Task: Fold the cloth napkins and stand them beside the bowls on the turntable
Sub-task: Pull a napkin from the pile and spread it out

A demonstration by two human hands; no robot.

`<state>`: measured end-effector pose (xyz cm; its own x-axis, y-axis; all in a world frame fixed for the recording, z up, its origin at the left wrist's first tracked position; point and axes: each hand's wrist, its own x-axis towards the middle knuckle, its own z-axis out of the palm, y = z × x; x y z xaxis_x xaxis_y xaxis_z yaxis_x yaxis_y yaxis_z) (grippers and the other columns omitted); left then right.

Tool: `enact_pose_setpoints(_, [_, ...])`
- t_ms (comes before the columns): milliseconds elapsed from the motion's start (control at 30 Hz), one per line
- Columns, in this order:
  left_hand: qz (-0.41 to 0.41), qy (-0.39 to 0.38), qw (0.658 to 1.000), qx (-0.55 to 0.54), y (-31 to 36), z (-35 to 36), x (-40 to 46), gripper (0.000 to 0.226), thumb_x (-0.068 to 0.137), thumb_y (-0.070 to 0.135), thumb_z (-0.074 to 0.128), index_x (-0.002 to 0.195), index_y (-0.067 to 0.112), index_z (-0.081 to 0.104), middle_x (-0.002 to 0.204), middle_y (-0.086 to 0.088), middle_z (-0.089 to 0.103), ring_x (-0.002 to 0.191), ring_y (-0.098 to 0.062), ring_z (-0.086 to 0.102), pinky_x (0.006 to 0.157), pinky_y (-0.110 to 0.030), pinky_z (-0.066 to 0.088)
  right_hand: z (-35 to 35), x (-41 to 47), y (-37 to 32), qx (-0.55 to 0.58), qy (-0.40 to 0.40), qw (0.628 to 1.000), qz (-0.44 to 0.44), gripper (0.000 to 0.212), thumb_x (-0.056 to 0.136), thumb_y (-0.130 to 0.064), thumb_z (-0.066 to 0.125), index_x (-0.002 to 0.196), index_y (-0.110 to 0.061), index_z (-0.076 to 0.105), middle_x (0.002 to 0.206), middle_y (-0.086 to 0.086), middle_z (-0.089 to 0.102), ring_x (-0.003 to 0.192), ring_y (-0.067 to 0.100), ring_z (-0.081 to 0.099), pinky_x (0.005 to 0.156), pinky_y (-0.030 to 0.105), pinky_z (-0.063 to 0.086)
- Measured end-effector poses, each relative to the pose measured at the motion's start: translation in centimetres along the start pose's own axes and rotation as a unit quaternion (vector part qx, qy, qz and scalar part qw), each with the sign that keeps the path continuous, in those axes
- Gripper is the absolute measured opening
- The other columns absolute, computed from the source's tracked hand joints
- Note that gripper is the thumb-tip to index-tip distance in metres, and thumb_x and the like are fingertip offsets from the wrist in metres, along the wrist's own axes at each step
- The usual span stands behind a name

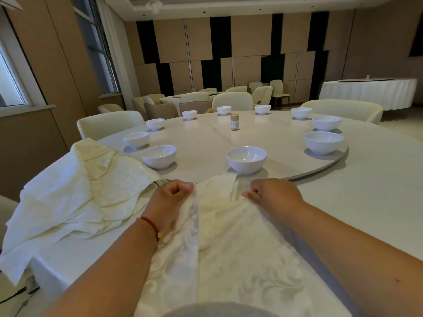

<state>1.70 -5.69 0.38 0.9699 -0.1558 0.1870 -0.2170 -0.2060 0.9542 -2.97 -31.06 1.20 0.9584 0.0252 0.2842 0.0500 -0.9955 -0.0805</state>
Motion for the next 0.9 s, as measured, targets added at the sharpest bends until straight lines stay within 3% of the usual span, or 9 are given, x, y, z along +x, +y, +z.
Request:
enact_pose_setpoints(133, [-0.011, -0.022, 0.992, -0.124, 0.0, -4.0, 0.2, 0.032, 0.091, 0.023, 0.058, 0.059, 0.016, 0.056, 0.055, -0.003, 0.045, 0.053, -0.015, 0.038, 0.048, -0.021, 0.037, -3.2, -0.4, 3.2, -0.077, 0.001, 0.995, 0.057, 0.040, 0.097, -0.055, 0.036, 0.071, -0.025, 0.044, 0.069, -0.008, 0.049, 0.078, 0.017, 0.050, 0.054, 0.026, 0.026])
enact_pose_setpoints(233, [-0.053, -0.047, 0.982, -0.178, 0.5, -7.2, -0.1, 0.020, 0.079, 0.027, 0.061, 0.067, 0.011, 0.057, 0.065, -0.005, 0.061, 0.053, -0.012, 0.053, 0.049, -0.016, 0.046, -4.4, -0.9, 3.9, -0.141, 0.000, 0.988, 0.061, 0.043, 0.098, -0.057, 0.028, 0.071, -0.028, 0.046, 0.071, -0.008, 0.049, 0.082, 0.017, 0.052, 0.061, 0.027, 0.032])
enact_pose_setpoints(367, [-0.141, -0.023, 0.977, -0.160, 1.2, -10.1, 0.4, 0.026, 0.084, 0.024, 0.059, 0.087, -0.002, 0.061, 0.080, -0.012, 0.071, 0.080, -0.022, 0.068, 0.063, -0.025, 0.059, -3.6, -0.7, 1.3, 0.085, -0.035, 0.994, 0.049, 0.041, 0.099, -0.051, 0.034, 0.073, -0.023, 0.049, 0.073, -0.003, 0.052, 0.072, 0.016, 0.050, 0.059, 0.028, 0.032])
enact_pose_setpoints(500, [-0.237, 0.046, 0.968, 0.071, 2.7, -12.1, 1.7, 0.046, 0.099, 0.040, 0.044, 0.095, -0.002, 0.062, 0.094, -0.017, 0.068, 0.084, -0.030, 0.066, 0.075, -0.038, 0.059, -1.4, 0.9, -1.8, 0.310, -0.069, 0.943, 0.097, 0.035, 0.097, -0.049, 0.041, 0.083, -0.020, 0.053, 0.078, 0.001, 0.052, 0.071, 0.019, 0.054, 0.063, 0.030, 0.040])
enact_pose_setpoints(633, [-0.030, 0.044, 0.878, 0.476, 5.7, -9.5, 1.5, 0.044, 0.101, 0.040, 0.036, 0.107, 0.010, 0.068, 0.116, -0.009, 0.063, 0.104, -0.026, 0.056, 0.094, -0.031, 0.040, -0.9, 2.2, -3.8, 0.412, -0.074, 0.894, 0.158, 0.032, 0.099, -0.042, 0.042, 0.108, -0.016, 0.059, 0.071, 0.000, 0.053, 0.060, 0.016, 0.052, 0.057, 0.026, 0.040])
enact_pose_setpoints(700, [0.061, -0.037, 0.880, 0.470, 6.8, -6.4, 0.7, 0.028, 0.097, 0.038, 0.049, 0.106, 0.019, 0.068, 0.110, 0.001, 0.063, 0.089, -0.014, 0.060, 0.082, -0.021, 0.045, -0.8, 2.7, -4.6, 0.436, -0.060, 0.883, 0.163, 0.042, 0.099, -0.040, 0.045, 0.115, -0.005, 0.061, 0.070, 0.001, 0.052, 0.059, 0.016, 0.050, 0.056, 0.024, 0.040])
enact_pose_setpoints(767, [0.042, -0.144, 0.908, 0.392, 6.1, -3.4, 0.2, 0.026, 0.089, 0.043, 0.061, 0.107, 0.024, 0.065, 0.109, 0.009, 0.063, 0.066, -0.004, 0.059, 0.066, -0.017, 0.050, -1.0, 3.0, -5.5, 0.437, -0.052, 0.885, 0.151, 0.048, 0.099, -0.040, 0.044, 0.116, 0.002, 0.061, 0.076, 0.006, 0.056, 0.075, 0.026, 0.057, 0.066, 0.029, 0.045])
enact_pose_setpoints(833, [0.006, -0.217, 0.887, 0.407, 5.0, -1.2, 0.0, 0.043, 0.084, 0.049, 0.065, 0.120, 0.027, 0.055, 0.113, 0.011, 0.063, 0.059, 0.000, 0.057, 0.062, -0.017, 0.049, -1.5, 3.1, -6.3, 0.424, -0.048, 0.894, 0.138, 0.050, 0.101, -0.040, 0.039, 0.115, 0.002, 0.061, 0.088, 0.014, 0.059, 0.090, 0.031, 0.059, 0.082, 0.033, 0.044])
enact_pose_setpoints(900, [-0.028, -0.251, 0.887, 0.388, 4.1, -0.2, 0.2, 0.043, 0.083, 0.044, 0.069, 0.120, 0.025, 0.055, 0.101, 0.004, 0.070, 0.056, -0.005, 0.060, 0.059, -0.016, 0.049, -2.1, 3.3, -7.0, 0.434, -0.042, 0.891, 0.127, 0.051, 0.101, -0.041, 0.038, 0.113, 0.003, 0.061, 0.082, 0.014, 0.059, 0.078, 0.027, 0.057, 0.077, 0.031, 0.041])
